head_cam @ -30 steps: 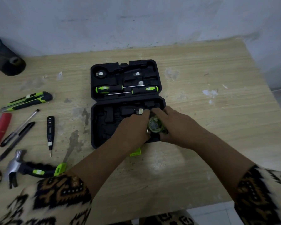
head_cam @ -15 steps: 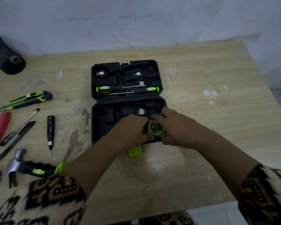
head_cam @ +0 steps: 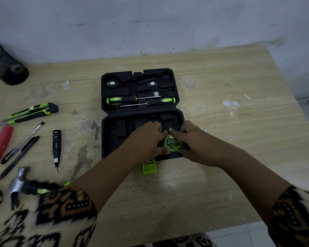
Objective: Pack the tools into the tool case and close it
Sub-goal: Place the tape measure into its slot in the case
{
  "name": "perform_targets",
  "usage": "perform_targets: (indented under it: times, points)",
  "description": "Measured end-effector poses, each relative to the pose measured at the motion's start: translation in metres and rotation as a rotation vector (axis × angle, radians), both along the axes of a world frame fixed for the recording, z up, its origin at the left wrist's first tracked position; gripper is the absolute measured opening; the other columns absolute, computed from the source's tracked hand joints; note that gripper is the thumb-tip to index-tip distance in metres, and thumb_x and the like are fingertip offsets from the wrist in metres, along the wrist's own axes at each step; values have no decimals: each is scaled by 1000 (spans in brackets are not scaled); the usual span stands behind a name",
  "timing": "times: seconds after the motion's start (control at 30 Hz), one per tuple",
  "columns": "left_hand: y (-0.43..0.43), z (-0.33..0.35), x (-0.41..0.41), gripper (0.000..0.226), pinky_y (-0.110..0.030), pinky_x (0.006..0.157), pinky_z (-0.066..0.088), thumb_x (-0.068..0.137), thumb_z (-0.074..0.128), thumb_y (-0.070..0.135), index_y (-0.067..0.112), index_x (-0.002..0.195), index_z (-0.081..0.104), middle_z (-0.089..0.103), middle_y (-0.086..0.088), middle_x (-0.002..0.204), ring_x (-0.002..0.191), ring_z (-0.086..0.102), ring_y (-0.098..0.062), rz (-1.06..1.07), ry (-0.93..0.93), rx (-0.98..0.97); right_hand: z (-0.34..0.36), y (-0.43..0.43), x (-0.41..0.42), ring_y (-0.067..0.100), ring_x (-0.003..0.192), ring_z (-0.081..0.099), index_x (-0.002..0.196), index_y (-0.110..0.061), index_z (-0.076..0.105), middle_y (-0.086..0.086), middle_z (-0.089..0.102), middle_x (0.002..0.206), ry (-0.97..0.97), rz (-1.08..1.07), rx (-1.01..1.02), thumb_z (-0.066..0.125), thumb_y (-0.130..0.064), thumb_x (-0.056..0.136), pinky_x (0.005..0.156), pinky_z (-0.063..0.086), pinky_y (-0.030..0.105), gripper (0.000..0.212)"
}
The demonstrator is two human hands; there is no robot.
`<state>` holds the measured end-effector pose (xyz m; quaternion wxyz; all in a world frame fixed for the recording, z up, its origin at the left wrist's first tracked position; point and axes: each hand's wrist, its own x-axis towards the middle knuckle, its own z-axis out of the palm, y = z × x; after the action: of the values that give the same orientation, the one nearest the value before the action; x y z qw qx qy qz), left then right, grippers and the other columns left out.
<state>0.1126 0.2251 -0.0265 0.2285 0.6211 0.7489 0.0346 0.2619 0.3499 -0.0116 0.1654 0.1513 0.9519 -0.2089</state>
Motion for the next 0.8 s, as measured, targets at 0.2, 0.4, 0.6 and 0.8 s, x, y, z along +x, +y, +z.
perform_targets:
  times: [0.2,0.4,0.6,0.8]
  points:
    - [-2,-2,-2,73,-31,87,41,87,55,60,19,145,42,48,-2,120,112,42,-20,-44,40,31,-6,6,-4,12,87,41,134,-25,58,-1,37,92,113,-337,-194,76,-30,80,67,30,16,57]
    - [-6,-6,0,73,-28,88,38,90,53,55,14,148,36,45,-3,125,116,39,-20,-42,14,53,-9,2,-1,13,88,42,142,-28,48,-7,36,83,92,-300,-143,68,-34,88,70,34,19,58]
    - [-1,-3,-7,59,-33,87,45,87,63,48,18,137,54,53,-3,112,106,48,-20,0,-108,27,-8,-3,2,15,94,56,141,-29,49,-23,32,75,58,-401,-244,68,-28,89,93,41,26,56]
    - [13,0,-21,39,-25,60,43,67,86,39,16,91,66,59,8,77,69,54,-7,422,-432,-47,-13,-4,7,-1,61,54,135,-39,55,-19,55,76,68,-507,-386,73,-27,85,98,48,51,54]
